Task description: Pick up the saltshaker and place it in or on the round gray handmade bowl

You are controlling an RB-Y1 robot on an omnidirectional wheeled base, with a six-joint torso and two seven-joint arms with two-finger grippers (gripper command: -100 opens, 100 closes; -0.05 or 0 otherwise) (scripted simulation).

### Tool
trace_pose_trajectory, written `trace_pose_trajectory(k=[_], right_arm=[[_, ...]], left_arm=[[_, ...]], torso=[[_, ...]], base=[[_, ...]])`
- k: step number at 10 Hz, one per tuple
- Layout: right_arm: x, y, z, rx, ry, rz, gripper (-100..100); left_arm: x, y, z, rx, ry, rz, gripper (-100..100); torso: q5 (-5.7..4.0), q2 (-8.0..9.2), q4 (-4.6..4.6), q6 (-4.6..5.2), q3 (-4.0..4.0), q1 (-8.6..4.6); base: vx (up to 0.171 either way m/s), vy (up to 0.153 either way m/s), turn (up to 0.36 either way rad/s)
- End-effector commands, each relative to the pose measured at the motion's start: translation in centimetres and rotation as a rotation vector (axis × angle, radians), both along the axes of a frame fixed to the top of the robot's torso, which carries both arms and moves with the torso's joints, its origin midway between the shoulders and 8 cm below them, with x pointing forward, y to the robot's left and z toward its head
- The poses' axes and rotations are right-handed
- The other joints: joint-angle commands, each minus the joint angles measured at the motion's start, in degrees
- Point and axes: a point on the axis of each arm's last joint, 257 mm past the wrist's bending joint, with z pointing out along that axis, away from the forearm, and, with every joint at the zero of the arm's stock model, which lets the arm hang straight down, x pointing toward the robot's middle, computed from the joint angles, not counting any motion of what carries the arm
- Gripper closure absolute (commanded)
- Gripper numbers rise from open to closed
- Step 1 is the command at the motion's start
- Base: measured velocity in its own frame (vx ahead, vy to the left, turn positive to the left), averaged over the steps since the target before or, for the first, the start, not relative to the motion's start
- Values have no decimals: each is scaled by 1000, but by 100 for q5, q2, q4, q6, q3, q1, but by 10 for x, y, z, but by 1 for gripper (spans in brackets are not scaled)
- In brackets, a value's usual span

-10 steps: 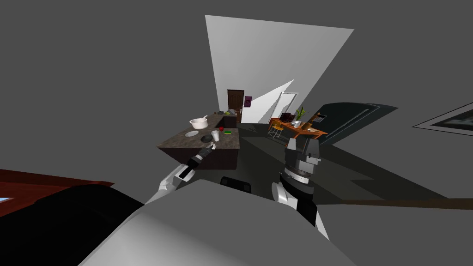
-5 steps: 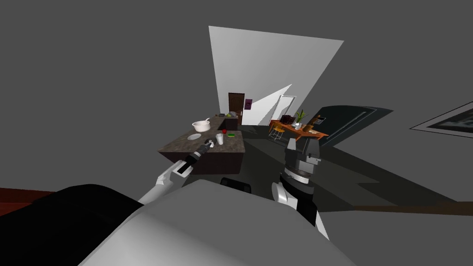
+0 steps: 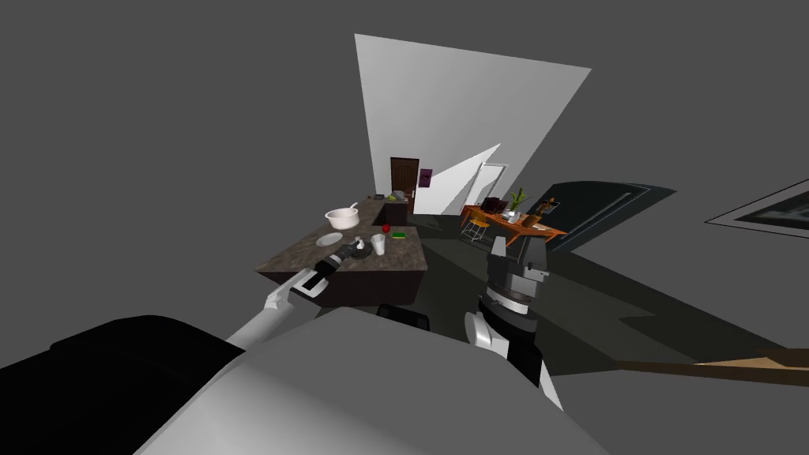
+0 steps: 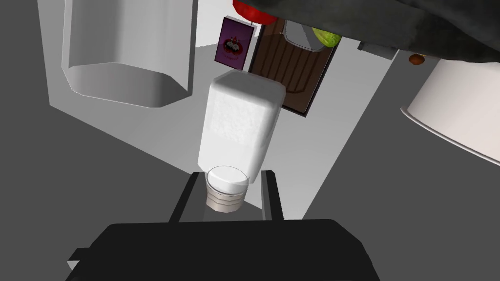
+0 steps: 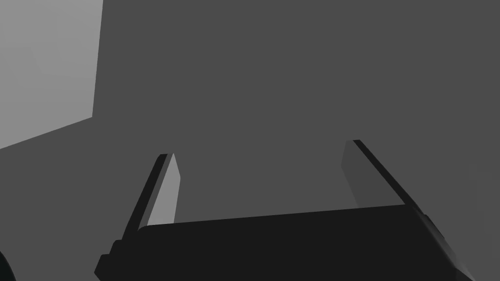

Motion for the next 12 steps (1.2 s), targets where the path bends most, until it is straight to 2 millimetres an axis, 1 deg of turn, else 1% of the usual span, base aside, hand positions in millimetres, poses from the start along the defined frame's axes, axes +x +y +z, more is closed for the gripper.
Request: trace_pose_trajectory(k=[1,2,5,6,7,8,9,11,12], right_arm=[[0,0,0,0,0,0,0],[0,0,0,0,0,0,0],[0,0,0,0,0,0,0],[0,0,0,0,0,0,0],[0,0,0,0,0,0,0],[0,0,0,0,0,0,0],[0,0,0,0,0,0,0],[0,0,0,0,0,0,0],[0,0,0,0,0,0,0]], left_arm=[[0,0,0,0,0,0,-100],[0,0,0,0,0,0,-100],[0,0,0,0,0,0,-100],[0,0,0,0,0,0,0],[-1,3,12,2,-3,-2,-100],[-2,5,18,3,-4,-3,-100],[-3,6,30,3,-6,-7,-100],[-4,7,42,4,-7,-13,-100],[-5,6,54,3,-8,-19,-100]], torso=[[0,0,0,0,0,0],[-7,23,6,0,14,-26],[-11,40,10,0,24,-41],[-11,41,10,0,25,-41],[-11,41,10,0,25,-41],[-13,40,11,-1,25,-44],[-13,39,10,-1,24,-47],[-14,35,9,0,22,-53],[-14,37,9,-1,22,-52]], base=[[15,17,-2],[7,7,-1],[0,0,0],[0,0,0],[7,-9,33],[12,-18,36],[18,-24,41],[18,-26,25],[12,-25,36]])
